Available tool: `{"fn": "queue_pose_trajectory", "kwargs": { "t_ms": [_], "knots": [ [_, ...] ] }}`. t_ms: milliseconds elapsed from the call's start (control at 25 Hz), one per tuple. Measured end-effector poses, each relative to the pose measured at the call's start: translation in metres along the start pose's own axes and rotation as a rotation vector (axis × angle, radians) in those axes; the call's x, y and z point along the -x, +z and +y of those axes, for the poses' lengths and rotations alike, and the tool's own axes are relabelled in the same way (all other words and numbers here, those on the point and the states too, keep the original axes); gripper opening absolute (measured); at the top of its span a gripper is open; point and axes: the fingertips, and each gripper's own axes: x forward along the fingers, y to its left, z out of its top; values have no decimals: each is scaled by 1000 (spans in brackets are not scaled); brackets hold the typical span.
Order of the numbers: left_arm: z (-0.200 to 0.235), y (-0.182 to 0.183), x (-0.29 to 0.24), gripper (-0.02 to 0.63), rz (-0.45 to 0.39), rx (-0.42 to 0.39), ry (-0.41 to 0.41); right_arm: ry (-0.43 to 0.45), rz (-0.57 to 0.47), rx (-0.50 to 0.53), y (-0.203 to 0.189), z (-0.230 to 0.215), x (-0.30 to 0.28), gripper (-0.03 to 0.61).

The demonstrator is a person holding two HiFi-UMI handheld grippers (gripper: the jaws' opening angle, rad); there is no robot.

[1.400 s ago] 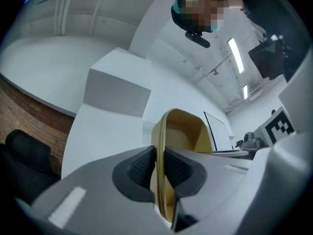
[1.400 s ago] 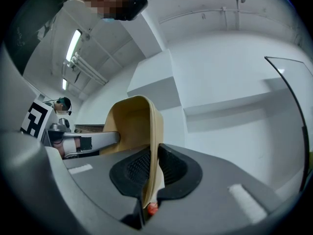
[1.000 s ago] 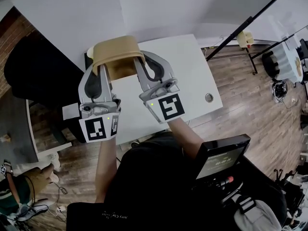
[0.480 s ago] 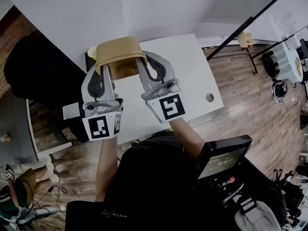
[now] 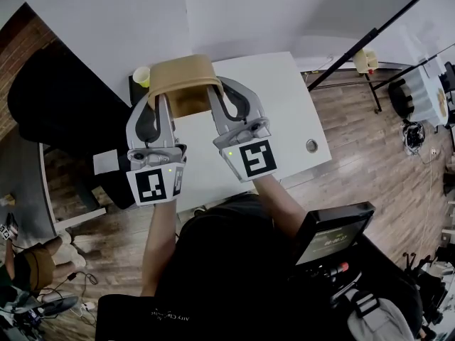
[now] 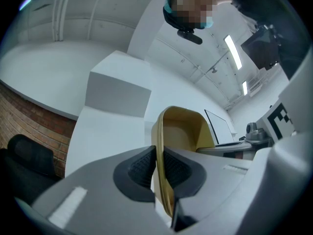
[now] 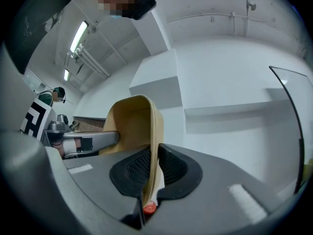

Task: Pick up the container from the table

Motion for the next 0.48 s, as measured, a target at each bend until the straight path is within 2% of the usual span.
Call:
{"fn": "queue_pose_trajectory", "kwargs": {
  "t_ms": [480],
  "knots": [
    [-1, -5, 0, 23, 19, -9, 5, -6, 33, 0, -5, -1, 1, 31]
  ]
}}
